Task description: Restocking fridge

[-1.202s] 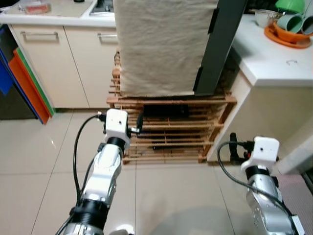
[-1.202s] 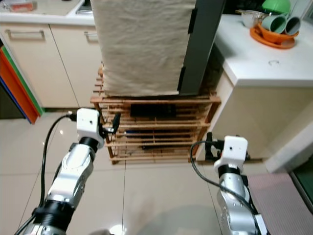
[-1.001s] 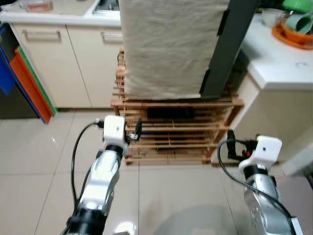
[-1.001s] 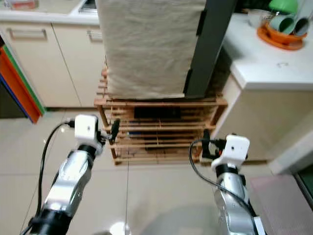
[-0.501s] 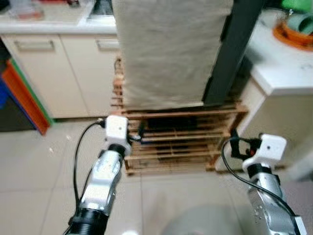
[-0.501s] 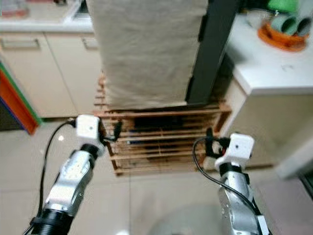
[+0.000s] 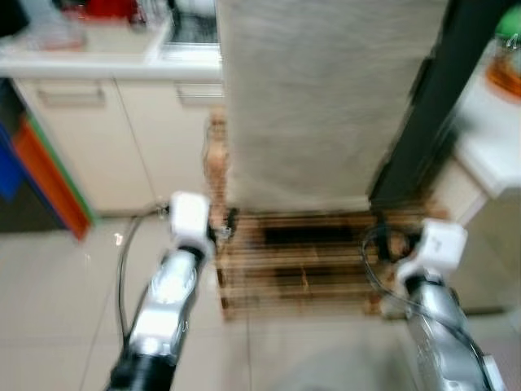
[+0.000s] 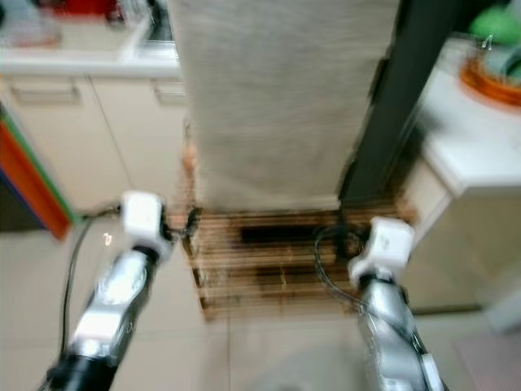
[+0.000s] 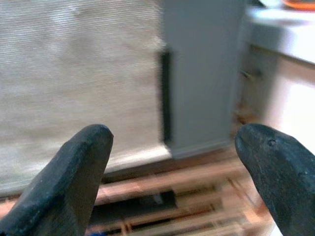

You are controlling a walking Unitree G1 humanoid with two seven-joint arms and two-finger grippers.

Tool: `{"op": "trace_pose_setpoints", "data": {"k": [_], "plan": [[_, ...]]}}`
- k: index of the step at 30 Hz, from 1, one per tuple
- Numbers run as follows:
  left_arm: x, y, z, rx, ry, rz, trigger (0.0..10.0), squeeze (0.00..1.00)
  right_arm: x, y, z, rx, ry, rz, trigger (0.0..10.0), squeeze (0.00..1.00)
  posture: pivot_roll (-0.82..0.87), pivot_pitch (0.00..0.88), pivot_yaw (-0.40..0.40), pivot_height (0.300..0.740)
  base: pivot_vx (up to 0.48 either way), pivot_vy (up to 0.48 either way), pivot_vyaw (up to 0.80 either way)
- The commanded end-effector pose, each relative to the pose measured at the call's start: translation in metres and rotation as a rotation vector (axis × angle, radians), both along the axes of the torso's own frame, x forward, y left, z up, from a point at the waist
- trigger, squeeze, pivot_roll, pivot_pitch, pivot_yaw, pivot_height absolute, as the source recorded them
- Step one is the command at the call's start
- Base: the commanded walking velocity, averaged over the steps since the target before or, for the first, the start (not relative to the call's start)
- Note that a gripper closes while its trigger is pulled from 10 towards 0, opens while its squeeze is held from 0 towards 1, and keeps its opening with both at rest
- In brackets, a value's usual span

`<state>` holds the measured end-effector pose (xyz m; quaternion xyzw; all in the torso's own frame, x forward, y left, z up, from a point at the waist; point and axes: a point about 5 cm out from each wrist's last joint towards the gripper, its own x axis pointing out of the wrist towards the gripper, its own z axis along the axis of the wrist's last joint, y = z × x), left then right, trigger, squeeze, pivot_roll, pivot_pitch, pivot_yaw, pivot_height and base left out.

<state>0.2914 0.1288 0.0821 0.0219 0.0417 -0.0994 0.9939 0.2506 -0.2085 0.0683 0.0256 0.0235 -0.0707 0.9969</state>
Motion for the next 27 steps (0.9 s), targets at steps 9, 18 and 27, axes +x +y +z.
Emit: {"op": "trace_pose_setpoints", "data": {"k": [9, 18, 27], "plan": [[0.0, 0.004, 0.001, 0.075, -0.014, -0.045, 10.0, 0.0, 0.003, 0.004, -0.003, -0.016, -0.002, 0.014, 10.0, 0.0, 0.1, 0.0, 0.0, 0.732, 0.189, 0.0, 0.0], [-0.001, 0.003, 0.004, 0.065, -0.032, -0.086, 10.0, 0.0, 0.002, 0.003, -0.008, -0.012, 0.02, 0.005, 10.0, 0.0, 0.09, 0.0, 0.004, 0.732, 0.0, 0.48, -0.77], [-0.003, 0.003, 0.004, 0.043, -0.036, -0.095, 10.0, 0.0, 0.0, 0.0, -0.011, -0.019, 0.025, -0.001, 10.0, 0.0, 0.09, 0.008, 0.005, 0.732, 0.0, 0.48, -0.76]]}}
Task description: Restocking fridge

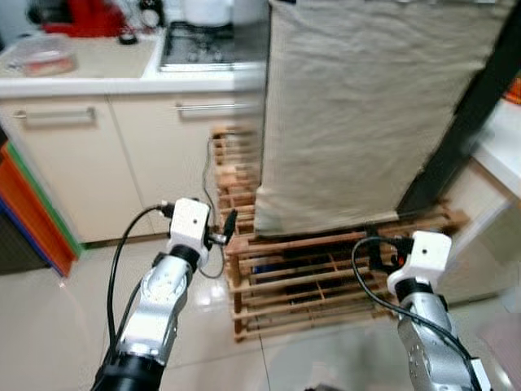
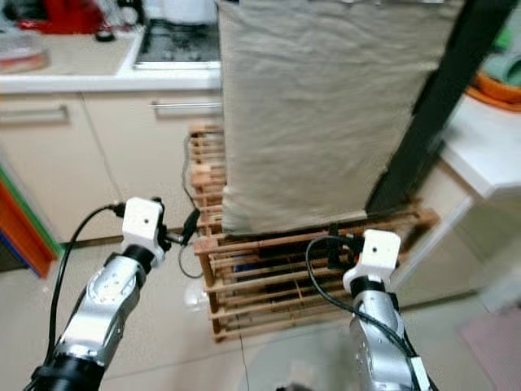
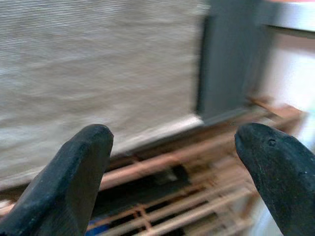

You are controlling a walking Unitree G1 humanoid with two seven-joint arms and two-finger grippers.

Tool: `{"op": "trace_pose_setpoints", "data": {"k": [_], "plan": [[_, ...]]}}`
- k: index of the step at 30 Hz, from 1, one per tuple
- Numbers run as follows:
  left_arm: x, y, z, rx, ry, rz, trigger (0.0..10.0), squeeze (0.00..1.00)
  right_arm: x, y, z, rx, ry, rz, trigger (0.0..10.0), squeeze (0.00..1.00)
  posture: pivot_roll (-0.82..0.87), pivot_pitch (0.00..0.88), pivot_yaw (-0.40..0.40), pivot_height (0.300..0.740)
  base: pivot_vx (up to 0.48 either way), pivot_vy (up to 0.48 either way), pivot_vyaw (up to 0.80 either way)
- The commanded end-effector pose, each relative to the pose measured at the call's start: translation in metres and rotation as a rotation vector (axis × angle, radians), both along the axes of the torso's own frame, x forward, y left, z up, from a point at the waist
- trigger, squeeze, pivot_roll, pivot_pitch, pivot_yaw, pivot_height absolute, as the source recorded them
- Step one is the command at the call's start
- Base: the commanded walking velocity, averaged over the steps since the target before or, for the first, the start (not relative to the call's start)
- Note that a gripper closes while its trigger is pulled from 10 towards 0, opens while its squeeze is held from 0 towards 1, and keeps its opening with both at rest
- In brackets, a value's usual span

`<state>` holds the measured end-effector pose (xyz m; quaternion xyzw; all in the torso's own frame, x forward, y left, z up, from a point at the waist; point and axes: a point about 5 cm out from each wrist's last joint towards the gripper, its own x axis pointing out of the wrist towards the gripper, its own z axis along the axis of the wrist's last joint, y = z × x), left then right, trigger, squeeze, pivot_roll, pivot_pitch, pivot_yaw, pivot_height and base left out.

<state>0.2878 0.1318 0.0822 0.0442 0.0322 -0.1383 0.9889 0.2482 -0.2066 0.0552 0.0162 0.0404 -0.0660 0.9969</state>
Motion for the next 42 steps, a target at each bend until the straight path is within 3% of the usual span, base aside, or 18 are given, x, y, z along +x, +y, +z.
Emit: {"op": "trace_pose_setpoints", "data": {"k": [1, 8, 13, 25, 31, 37, 42], "plan": [[0.001, 0.0, 0.003, 0.008, -0.014, -0.015, 10.0, 0.0, 0.002, -0.002, 0.002, -0.004, -0.01, -0.011, 10.0, 0.0, 0.09, 0.008, 0.005, 0.732, 0.0, 0.48, -0.76], [0.001, 0.0, 0.007, 0.001, -0.044, -0.025, 10.0, 0.0, 0.002, -0.002, 0.002, -0.007, -0.015, -0.01, 10.0, 0.0, 0.09, 0.009, 0.004, 0.732, 0.0, 0.458, -0.75], [-0.002, -0.005, 0.011, -0.052, -0.064, -0.079, 10.0, 0.0, 0.001, -0.003, 0.001, -0.017, -0.014, -0.009, 10.0, 0.0, 0.09, 0.011, 0.003, 0.732, 0.0, 0.46, -0.75], [-0.002, -0.006, 0.008, 0.021, -0.074, -0.139, 10.0, 0.0, 0.003, -0.003, 0.002, -0.018, -0.024, -0.005, 10.0, 0.0, 0.09, 0.012, 0.003, 0.732, 0.0, 0.475, -0.72], [-0.003, -0.007, 0.006, 0.041, -0.063, -0.144, 10.0, 0.0, 0.004, -0.003, 0.004, -0.041, -0.038, -0.005, 10.0, 0.0, 0.09, 0.013, 0.003, 0.732, 0.0, 0.114, -0.48], [0.005, -0.012, 0.017, 0.07, -0.085, -0.163, 10.0, 0.0, 0.005, -0.002, 0.003, -0.041, -0.04, -0.004, 10.0, 0.0, 0.1, 0.003, 0.002, 0.732, 0.0, 0.0, 0.0], [0.018, -0.024, 0.038, 0.05, -0.122, -0.202, 10.0, 0.0, 0.007, -0.004, 0.003, -0.049, -0.038, -0.002, 10.0, 0.0, 0.1, 0.0, 0.003, 0.732, 0.0, 0.0, 0.0]]}}
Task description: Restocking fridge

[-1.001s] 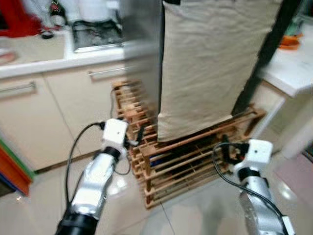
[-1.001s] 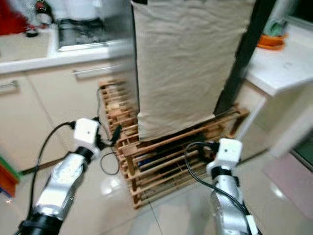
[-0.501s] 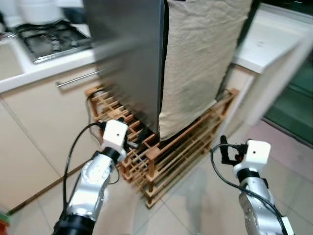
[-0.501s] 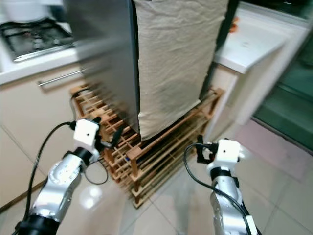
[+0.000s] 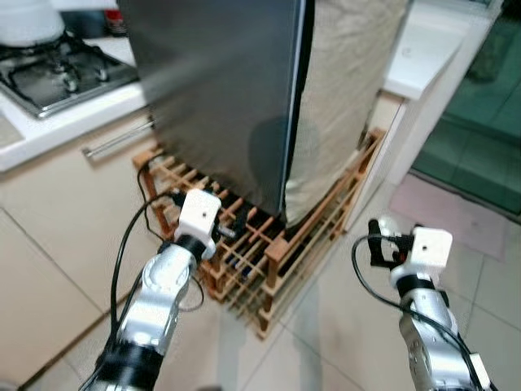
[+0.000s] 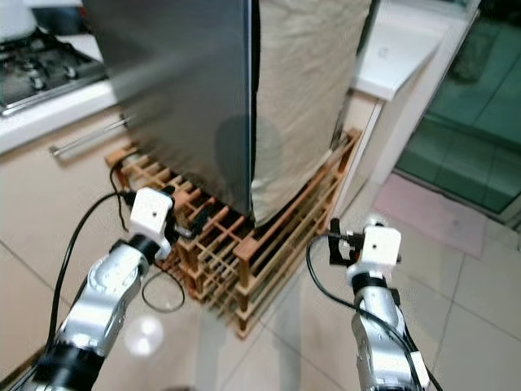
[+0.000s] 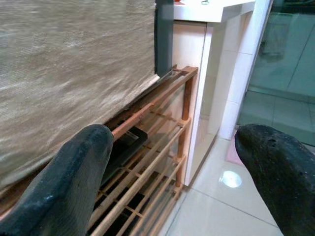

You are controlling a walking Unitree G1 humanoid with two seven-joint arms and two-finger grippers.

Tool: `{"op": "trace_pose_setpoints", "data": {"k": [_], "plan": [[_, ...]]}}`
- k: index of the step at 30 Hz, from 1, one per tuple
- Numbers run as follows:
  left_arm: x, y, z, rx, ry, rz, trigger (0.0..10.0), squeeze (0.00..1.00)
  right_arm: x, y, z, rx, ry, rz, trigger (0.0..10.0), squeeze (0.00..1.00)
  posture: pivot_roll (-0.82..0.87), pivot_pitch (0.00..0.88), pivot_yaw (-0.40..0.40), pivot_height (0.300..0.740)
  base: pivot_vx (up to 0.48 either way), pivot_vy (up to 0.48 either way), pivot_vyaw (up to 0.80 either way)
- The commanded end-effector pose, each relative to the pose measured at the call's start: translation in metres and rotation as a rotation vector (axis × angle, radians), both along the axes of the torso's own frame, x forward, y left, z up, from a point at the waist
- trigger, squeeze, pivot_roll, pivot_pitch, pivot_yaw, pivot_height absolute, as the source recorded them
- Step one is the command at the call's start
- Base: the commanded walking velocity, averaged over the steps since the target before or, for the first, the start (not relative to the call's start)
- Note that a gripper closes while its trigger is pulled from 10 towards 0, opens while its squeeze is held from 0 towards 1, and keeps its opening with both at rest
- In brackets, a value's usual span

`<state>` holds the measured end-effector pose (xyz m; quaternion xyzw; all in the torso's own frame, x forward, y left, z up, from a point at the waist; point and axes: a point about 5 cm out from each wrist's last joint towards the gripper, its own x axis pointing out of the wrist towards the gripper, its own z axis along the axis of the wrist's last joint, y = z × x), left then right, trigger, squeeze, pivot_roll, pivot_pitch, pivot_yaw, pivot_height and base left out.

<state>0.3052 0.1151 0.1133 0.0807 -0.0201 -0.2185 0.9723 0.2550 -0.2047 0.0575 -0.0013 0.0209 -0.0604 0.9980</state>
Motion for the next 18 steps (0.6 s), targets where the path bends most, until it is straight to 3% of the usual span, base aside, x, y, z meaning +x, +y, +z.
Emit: {"op": "trace_pose_setpoints", "data": {"k": [1, 6, 13, 18], "plan": [[0.001, -0.008, 0.008, -0.008, -0.014, -0.038, 10.0, 0.0, 0.001, -0.006, 0.0, -0.012, -0.002, -0.015, 10.0, 0.0, 0.1, 0.0, 0.003, 0.732, 0.0, 0.0, 0.0], [0.01, -0.021, 0.025, -0.066, -0.028, -0.082, 10.0, 0.0, 0.003, -0.006, 0.001, -0.016, -0.007, -0.017, 10.0, 0.0, 0.1, 0.0, 0.0, 0.732, 0.0, 0.0, 0.0], [0.016, -0.041, 0.039, -0.075, -0.045, -0.144, 10.0, 0.0, 0.005, -0.006, 0.002, -0.021, -0.009, -0.012, 10.0, 0.0, 0.09, 0.0, -0.004, 0.732, 0.0, 0.0, 0.0], [0.022, -0.06, 0.048, -0.122, -0.006, -0.205, 10.0, 0.0, 0.005, -0.006, 0.002, -0.022, -0.011, -0.01, 10.0, 0.0, 0.09, 0.0, -0.006, 0.732, 0.0, 0.0, 0.0]]}}
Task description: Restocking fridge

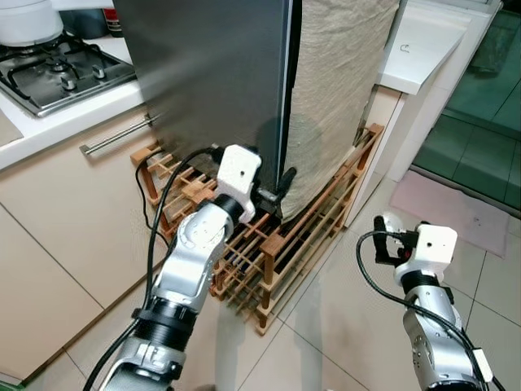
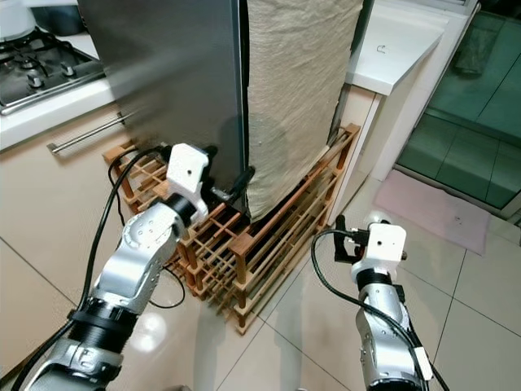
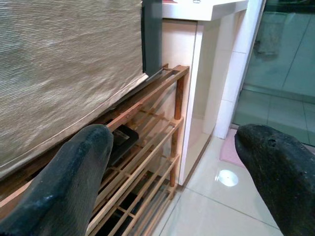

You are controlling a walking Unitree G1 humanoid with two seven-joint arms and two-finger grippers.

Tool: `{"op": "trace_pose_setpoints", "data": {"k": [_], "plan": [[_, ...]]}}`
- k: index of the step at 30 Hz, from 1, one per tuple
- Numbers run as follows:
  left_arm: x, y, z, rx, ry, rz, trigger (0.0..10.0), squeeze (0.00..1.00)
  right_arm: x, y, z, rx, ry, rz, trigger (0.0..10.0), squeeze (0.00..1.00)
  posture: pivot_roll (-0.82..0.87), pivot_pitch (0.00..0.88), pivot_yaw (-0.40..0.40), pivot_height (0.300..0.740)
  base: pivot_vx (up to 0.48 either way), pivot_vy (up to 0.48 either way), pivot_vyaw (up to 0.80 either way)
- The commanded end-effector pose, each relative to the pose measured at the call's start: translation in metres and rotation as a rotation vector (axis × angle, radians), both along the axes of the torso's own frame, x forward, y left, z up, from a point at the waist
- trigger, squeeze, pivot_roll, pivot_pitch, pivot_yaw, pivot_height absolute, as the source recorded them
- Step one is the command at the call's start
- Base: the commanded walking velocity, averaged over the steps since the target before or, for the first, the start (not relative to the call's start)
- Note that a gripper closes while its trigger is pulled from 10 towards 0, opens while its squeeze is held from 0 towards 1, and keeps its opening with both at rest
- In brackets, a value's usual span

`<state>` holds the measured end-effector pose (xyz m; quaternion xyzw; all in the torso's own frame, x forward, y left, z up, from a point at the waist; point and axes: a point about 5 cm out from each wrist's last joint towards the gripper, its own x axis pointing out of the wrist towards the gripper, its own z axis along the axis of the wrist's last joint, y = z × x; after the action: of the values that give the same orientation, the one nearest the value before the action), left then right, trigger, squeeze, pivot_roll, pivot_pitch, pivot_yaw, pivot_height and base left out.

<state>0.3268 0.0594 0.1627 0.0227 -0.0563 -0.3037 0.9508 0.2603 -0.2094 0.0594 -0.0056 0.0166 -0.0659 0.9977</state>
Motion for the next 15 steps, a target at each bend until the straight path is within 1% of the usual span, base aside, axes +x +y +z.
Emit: {"op": "trace_pose_setpoints", "data": {"k": [1, 4, 6, 10, 15], "plan": [[0.002, -0.006, 0.0, -0.007, 0.031, -0.028, 10.0, 0.0, 0.0, -0.001, 0.0, -0.014, -0.003, 0.0, 10.0, 0.0, 0.09, 0.0, -0.006, 0.732, 0.0, 0.0, 0.0], [0.005, -0.013, 0.008, -0.032, 0.03, -0.041, 10.0, 0.0, -0.001, -0.002, -0.001, -0.015, 0.0, -0.002, 10.0, 0.0, 0.08, 0.0, -0.006, 0.732, 0.0, 0.0, 0.0], [0.008, -0.017, 0.012, -0.022, 0.018, -0.042, 10.0, 0.0, -0.002, -0.002, -0.001, -0.015, 0.001, -0.002, 10.0, 0.0, 0.08, 0.0, -0.006, 0.732, 0.0, 0.0, 0.0], [0.011, -0.02, 0.013, -0.002, 0.009, -0.045, 10.0, 0.0, -0.003, -0.001, -0.002, -0.014, 0.001, 0.0, 10.0, 0.0, 0.08, 0.0, -0.005, 0.732, 0.0, 0.0, 0.0], [0.018, -0.019, 0.013, 0.006, 0.027, -0.034, 10.0, 0.0, -0.007, -0.002, -0.003, -0.017, 0.007, -0.001, 10.0, 0.0, 0.07, 0.0, -0.001, 0.732, 0.0, 0.0, 0.0]]}}
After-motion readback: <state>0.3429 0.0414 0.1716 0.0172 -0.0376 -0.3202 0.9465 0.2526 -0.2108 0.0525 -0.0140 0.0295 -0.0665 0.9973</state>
